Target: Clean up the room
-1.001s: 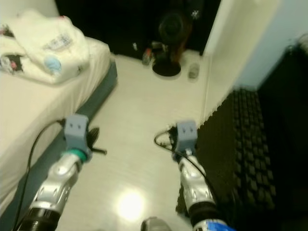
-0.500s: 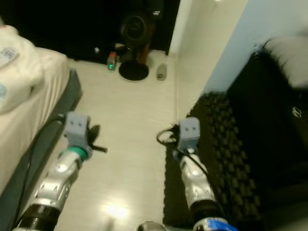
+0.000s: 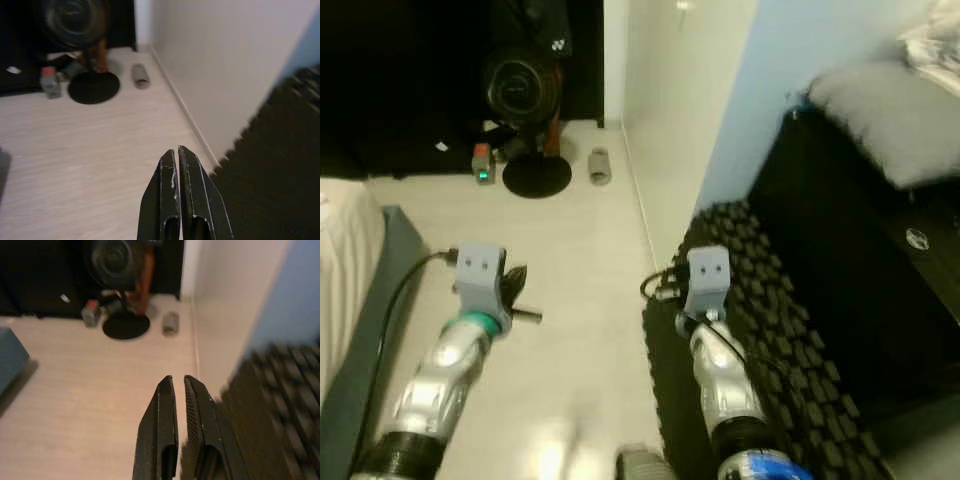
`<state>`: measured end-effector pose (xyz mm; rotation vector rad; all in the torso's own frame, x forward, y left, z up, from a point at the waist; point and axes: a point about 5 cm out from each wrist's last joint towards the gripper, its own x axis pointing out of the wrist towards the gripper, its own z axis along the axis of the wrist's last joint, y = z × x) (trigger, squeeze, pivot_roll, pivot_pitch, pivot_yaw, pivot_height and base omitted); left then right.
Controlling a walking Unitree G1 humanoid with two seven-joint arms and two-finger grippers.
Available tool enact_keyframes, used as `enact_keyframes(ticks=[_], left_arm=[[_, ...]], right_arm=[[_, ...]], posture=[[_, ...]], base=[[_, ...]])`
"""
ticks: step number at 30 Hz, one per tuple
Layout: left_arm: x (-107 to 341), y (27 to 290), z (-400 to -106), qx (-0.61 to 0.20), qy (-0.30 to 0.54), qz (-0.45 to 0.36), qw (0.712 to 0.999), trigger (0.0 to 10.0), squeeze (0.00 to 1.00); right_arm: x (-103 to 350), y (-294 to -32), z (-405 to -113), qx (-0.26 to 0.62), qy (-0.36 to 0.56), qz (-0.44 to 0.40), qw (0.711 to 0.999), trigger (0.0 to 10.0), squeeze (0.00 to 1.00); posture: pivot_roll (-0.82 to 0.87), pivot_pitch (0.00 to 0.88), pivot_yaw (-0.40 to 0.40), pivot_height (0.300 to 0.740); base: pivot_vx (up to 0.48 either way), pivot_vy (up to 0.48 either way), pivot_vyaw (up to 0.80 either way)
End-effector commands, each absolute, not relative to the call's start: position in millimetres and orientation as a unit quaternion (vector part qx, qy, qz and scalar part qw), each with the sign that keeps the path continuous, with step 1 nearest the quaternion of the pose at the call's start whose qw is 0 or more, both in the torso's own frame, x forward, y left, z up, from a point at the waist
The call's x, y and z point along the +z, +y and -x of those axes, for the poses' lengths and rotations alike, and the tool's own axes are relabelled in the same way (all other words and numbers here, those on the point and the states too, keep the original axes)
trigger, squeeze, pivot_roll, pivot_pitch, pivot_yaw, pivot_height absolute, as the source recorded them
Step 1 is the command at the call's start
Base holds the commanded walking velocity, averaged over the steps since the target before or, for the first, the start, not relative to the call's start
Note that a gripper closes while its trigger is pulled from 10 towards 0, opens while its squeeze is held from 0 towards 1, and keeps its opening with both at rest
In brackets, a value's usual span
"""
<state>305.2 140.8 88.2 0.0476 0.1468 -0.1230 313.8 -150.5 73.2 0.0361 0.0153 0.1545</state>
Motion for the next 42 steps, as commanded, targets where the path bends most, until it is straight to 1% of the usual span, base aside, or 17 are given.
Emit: enact_keyframes(ticks=[1, 42], left_arm=[[80.6, 147.1, -301.5, -0.053, 0.088, -0.033, 0.994, 10.0, 0.00], [81.3, 146.1, -302.0, -0.052, 0.085, -0.030, 0.995, 10.0, 0.00]], right_arm=[[68.1, -145.8, -310.0, 0.083, 0.013, -0.032, 0.996, 10.0, 0.00], [69.4, -143.3, -308.4, 0.087, 0.006, -0.047, 0.995, 10.0, 0.00]], posture=[[-0.03, 0.008, -0.004, 0.740], [-0.02, 0.019, -0.004, 0.740]], base=[[0.435, 0.000, 0.00], [0.435, 0.000, 0.00]])
